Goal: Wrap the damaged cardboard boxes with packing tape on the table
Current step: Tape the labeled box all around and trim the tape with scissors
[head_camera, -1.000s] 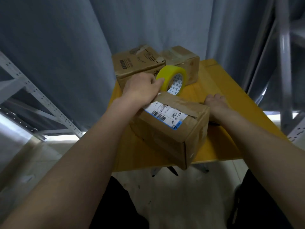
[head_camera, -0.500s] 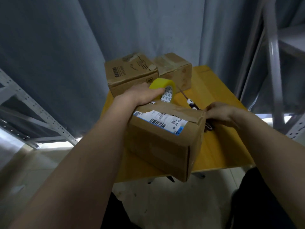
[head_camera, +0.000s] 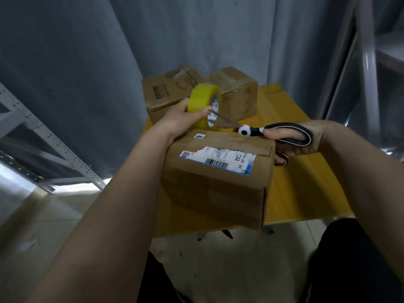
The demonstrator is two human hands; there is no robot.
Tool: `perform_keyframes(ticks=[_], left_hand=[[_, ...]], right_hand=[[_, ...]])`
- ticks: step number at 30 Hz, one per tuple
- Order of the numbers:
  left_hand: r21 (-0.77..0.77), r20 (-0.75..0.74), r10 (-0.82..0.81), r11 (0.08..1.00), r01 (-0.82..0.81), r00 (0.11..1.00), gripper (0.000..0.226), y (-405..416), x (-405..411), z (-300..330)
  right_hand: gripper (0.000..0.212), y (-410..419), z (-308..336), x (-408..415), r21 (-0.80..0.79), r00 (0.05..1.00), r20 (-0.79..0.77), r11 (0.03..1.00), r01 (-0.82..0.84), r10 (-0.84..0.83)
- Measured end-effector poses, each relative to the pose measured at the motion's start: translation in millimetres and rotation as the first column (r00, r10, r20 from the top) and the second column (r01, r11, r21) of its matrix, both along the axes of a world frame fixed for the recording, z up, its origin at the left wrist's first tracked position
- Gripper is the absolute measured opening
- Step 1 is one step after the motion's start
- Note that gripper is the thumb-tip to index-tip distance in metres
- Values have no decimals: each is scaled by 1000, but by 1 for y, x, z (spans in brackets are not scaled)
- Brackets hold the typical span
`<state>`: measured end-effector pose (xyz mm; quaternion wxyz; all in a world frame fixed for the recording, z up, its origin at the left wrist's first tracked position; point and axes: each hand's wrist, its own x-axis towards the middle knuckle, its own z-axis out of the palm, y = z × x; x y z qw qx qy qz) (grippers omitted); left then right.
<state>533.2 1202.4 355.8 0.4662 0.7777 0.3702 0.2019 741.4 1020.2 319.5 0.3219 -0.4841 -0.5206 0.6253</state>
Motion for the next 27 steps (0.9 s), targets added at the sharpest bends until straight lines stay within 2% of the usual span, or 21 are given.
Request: perform_keyframes(ticks=[4, 8, 12, 14, 17, 20, 24, 27], left_hand=[[-7, 26, -53, 999, 53, 998, 28, -3, -5, 2], [-24, 159, 15, 1000, -12, 987, 25, -6, -5, 0], [65, 252, -1, 998, -16, 968, 25, -4, -7, -2], [112, 248, -50, 993, 23, 967, 25, -5, -9, -3], [154, 212, -87, 987, 55, 973, 27, -6, -12, -2], [153, 178, -114, 984, 87, 977, 33, -3, -15, 1], [164, 153, -153, 978, 127, 976, 35, -1, -13, 2], [206, 106, -149, 971, 124, 983, 34, 2, -10, 3]], right_hand=[[50, -3, 9, 0, -52, 993, 96, 996, -66, 71], [41, 1, 20, 4, -108, 969, 231, 992, -58, 81], [44, 12, 34, 0, -168, 936, 340, 985, -39, 95], [48, 19, 37, -6, -185, 936, 340, 982, -28, 91], [76, 30, 33, -10, -200, 944, 321, 980, -8, 73], [75, 37, 30, -13, -228, 963, 260, 974, -4, 65], [88, 41, 28, -15, -190, 966, 257, 981, 39, 11], [76, 44, 26, -20, -192, 980, 201, 981, 34, 5]])
